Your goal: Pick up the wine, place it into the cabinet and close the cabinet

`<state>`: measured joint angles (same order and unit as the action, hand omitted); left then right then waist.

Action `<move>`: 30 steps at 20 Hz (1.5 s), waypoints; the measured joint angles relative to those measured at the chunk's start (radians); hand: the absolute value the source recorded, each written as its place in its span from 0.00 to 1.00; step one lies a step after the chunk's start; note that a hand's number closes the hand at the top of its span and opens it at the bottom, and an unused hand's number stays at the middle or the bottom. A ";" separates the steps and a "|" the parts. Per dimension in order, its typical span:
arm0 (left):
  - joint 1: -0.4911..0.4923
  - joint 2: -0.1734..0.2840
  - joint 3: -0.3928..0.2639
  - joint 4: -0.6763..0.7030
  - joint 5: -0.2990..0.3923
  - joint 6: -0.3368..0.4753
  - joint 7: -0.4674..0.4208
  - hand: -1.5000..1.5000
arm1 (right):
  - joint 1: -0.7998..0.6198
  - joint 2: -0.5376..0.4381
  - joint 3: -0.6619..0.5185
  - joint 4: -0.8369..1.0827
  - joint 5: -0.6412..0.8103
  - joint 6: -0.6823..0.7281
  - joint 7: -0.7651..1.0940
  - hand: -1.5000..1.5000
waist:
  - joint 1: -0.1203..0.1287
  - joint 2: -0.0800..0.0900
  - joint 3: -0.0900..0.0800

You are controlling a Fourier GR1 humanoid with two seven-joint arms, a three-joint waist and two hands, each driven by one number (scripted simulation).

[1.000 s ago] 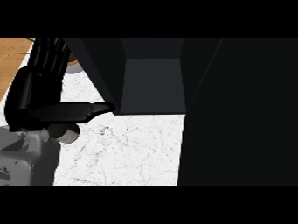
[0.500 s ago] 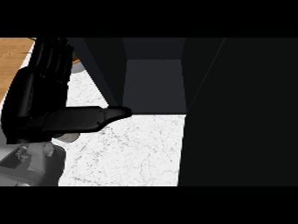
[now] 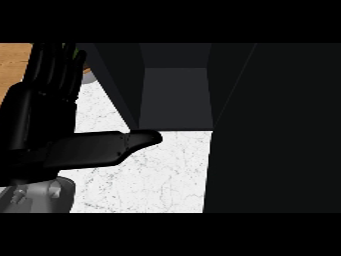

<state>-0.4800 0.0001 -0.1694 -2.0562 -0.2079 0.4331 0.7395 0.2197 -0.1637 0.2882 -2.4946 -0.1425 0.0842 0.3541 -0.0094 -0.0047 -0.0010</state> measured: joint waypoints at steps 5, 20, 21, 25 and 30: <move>-0.030 0.012 -0.008 -0.046 -0.067 0.022 0.074 0.00 | -0.017 -0.004 0.018 -0.016 0.013 -0.020 0.044 0.00 | 0.000 -0.001 0.001; 0.037 0.108 0.109 -0.158 -0.063 -0.032 0.153 0.00 | -0.027 -0.011 0.031 -0.026 0.035 -0.048 0.062 0.00 | 0.000 0.000 0.001; 0.033 0.121 0.125 -0.164 -0.061 -0.039 0.160 0.00 | -0.036 -0.011 0.027 -0.025 0.035 -0.050 0.066 0.00 | 0.001 0.000 0.001; 0.065 0.169 0.197 -0.187 -0.011 -0.074 0.159 0.00 | -0.047 -0.007 0.032 -0.024 0.039 -0.060 0.078 0.00 | 0.002 0.000 0.000; 0.136 0.200 0.268 -0.197 0.050 -0.108 0.119 0.00 | -0.028 -0.012 0.046 -0.026 0.043 -0.054 0.061 0.00 | 0.000 0.000 0.000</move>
<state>-0.3439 0.2002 0.0984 -2.2535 -0.1575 0.3255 0.8589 0.1914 -0.1755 0.3343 -2.5205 -0.0998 0.0297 0.4152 -0.0092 -0.0043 -0.0009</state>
